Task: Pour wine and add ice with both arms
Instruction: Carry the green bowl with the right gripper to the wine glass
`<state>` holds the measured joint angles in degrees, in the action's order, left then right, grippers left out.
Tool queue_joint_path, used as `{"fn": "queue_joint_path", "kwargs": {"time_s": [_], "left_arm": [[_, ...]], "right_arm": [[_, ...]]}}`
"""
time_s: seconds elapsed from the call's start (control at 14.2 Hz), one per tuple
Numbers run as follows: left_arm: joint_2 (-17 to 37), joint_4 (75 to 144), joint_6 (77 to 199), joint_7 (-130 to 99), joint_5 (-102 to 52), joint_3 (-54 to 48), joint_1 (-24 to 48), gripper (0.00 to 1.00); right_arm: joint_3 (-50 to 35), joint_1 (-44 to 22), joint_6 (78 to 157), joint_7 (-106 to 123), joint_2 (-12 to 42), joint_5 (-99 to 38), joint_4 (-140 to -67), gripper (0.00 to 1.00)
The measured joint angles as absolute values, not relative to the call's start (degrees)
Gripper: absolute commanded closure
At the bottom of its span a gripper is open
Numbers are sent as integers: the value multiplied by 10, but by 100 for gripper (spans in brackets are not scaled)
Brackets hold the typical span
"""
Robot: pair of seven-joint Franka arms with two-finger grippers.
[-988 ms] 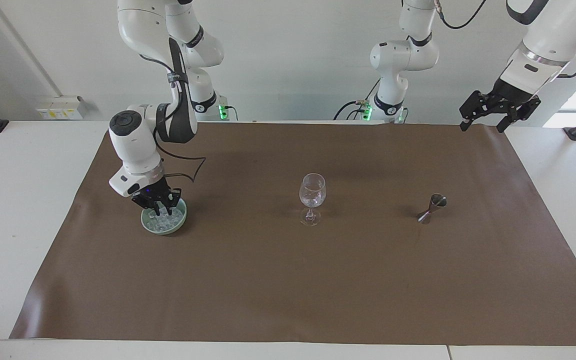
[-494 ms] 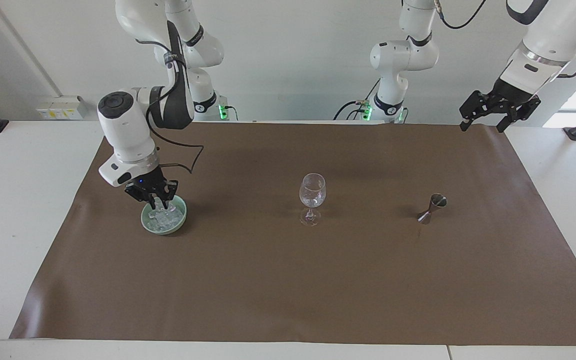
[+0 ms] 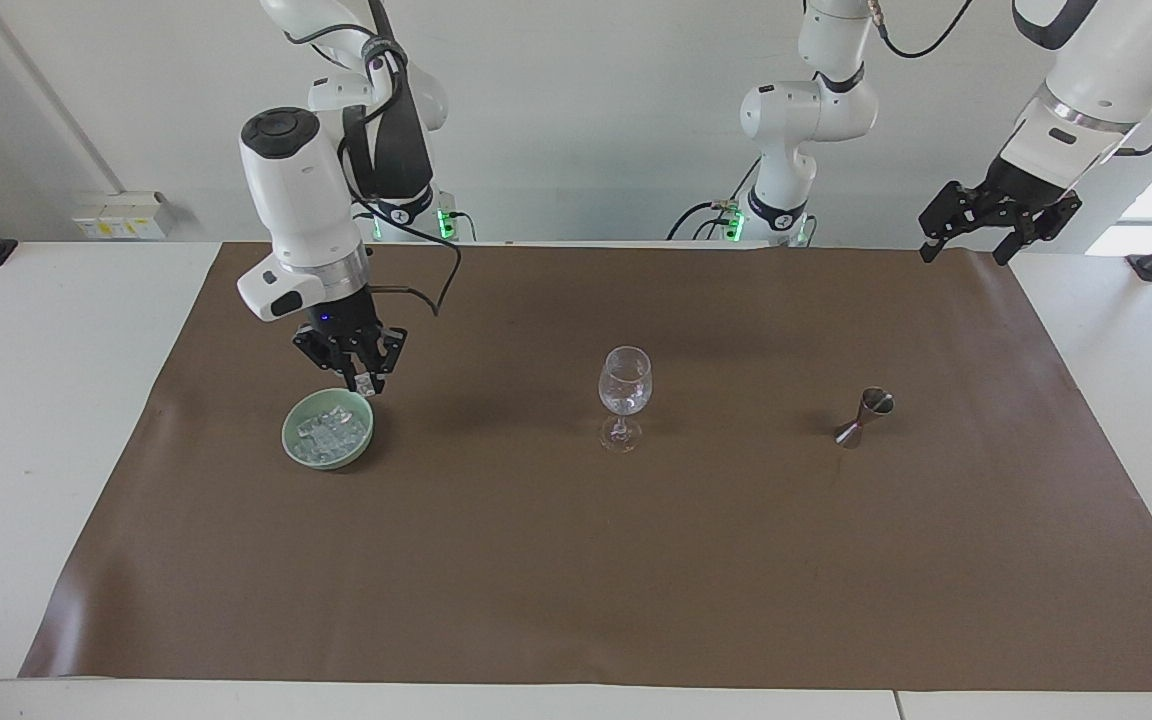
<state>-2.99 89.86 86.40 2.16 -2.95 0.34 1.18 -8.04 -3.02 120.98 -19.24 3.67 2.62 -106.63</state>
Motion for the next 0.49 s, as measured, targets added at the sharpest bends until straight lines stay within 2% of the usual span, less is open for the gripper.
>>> {"fn": "queue_joint_path", "kwargs": {"time_s": [0.49], "left_arm": [[-30,899,864,22,-29,3,12,0]], "right_arm": [[-202,-34,1245,-410,42,2,-1042,100]]}}
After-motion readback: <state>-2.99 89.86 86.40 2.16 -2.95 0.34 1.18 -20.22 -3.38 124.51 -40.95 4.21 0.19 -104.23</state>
